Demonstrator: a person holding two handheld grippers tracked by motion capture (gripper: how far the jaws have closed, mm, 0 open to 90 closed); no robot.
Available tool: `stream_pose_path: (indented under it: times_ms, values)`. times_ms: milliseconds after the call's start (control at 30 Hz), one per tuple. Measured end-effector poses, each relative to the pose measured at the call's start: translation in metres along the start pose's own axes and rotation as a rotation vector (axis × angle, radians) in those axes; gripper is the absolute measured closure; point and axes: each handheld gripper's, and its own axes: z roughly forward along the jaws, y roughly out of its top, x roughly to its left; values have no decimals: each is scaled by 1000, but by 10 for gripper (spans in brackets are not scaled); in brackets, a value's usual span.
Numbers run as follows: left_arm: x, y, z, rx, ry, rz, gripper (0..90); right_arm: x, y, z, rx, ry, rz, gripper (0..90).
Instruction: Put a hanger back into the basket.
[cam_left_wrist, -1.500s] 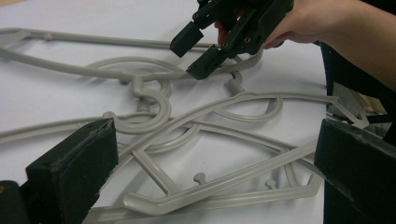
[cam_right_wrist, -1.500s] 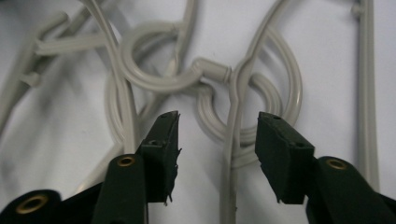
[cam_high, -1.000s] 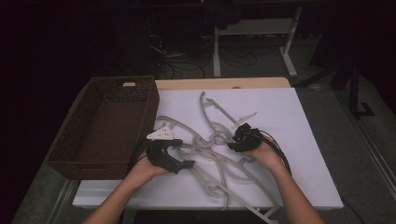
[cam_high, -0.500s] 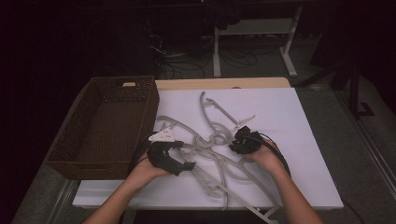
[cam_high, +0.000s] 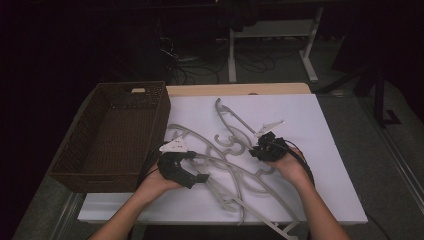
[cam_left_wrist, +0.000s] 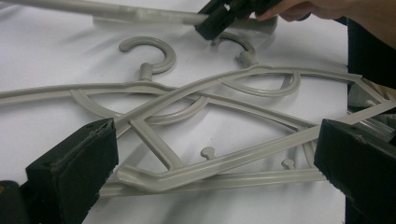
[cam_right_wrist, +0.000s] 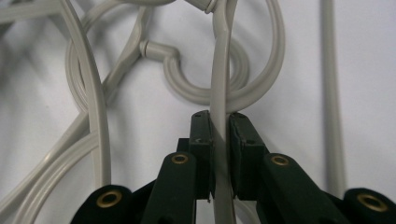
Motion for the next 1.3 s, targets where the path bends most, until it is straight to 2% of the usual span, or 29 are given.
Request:
stream_pose_path:
  times_ms: [67,267,333,433,467,500,667,733,767,867,900,933,1033,1133,1300]
  values:
    - [0,0,0,0,1,0,0,-3,0,-8,-26,3,13,800]
    - [0,0,-1,-2,3,-2,0,-9,1,-18,-61,5,34,802]
    - [0,0,-1,-4,3,-2,0,-13,0,-24,-88,28,65,802]
    - [0,1,-2,-6,2,-2,0,-16,-2,-28,-103,40,82,801]
    - [0,1,-2,-6,3,-1,0,-21,-4,-32,-120,51,104,800]
    - [0,1,-2,-5,3,-1,0,-21,-4,-32,-120,51,104,800]
    - [0,1,-2,-6,1,-1,0,-36,-12,-40,-164,38,170,784]
    - [0,1,-2,-5,2,-1,0,-38,-14,-41,-172,34,178,781]
    - [0,1,-2,-5,2,-1,0,-43,-16,-44,-187,20,200,776]
    - [0,1,-1,-4,3,-1,0,-48,-18,-46,-199,-3,213,772]
    - [0,1,-1,-3,3,-1,0,-48,-18,-46,-199,-3,213,772]
    - [0,1,-1,-3,3,-1,0,-50,-18,-47,-199,-29,209,769]
    - [0,1,-1,-2,3,0,0,-52,-18,-47,-193,-55,204,769]
    - [0,1,-1,-2,4,-1,0,-55,-16,-47,-170,-108,189,772]
    - [1,2,-1,-2,8,3,0,-61,-17,-48,-168,-121,178,786]
